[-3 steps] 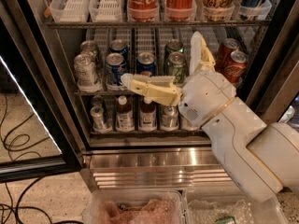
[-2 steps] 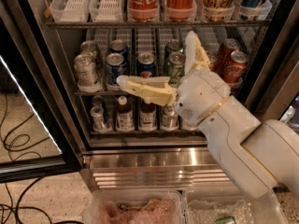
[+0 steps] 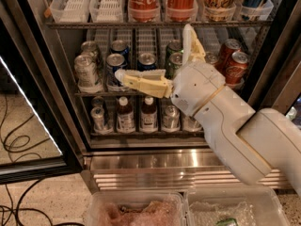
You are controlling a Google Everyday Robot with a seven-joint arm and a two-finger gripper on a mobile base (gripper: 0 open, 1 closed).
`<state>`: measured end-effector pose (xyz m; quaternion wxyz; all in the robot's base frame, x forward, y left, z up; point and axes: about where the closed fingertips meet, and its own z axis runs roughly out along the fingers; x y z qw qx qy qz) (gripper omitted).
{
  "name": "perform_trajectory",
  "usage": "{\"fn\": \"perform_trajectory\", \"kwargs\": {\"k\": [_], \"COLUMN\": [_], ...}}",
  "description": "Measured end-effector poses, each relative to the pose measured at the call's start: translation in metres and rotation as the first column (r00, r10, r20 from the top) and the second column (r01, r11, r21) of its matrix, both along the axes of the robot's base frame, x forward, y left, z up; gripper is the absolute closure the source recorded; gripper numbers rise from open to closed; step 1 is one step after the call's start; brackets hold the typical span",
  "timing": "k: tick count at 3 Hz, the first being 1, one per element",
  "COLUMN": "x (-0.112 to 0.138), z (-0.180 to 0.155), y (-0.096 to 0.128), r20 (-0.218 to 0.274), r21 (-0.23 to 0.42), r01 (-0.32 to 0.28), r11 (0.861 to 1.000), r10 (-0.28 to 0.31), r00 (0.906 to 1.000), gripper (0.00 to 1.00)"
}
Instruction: Pick coke can from top shelf of fridge
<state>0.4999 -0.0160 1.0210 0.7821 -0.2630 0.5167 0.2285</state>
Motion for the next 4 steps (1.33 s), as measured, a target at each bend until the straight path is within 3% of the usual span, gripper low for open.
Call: {"fn": "perform_trajectory", "kwargs": {"k": [1,2,3,4], "x": [0.0306,0.0306,0.0306,0.0307], "z": [0.0104,0.0104,0.0104,0.0108], "y": [-0.0051,-0.0050,-0.0050,-0.0041], "r20": [0.034,0.034,0.034,0.035], "r21": [-0.032,-0.032,-0.032,-0.034], "r01": [0.060,0.060,0.060,0.059], "r11": [0.998,0.998,0.998,0.998], "r10": [-0.059,-0.059,-0.059,-0.058], "r00": [0.9977,0.9977,0.9977,0.9977], "gripper": [0.01,0.00,0.19,0.15]}}
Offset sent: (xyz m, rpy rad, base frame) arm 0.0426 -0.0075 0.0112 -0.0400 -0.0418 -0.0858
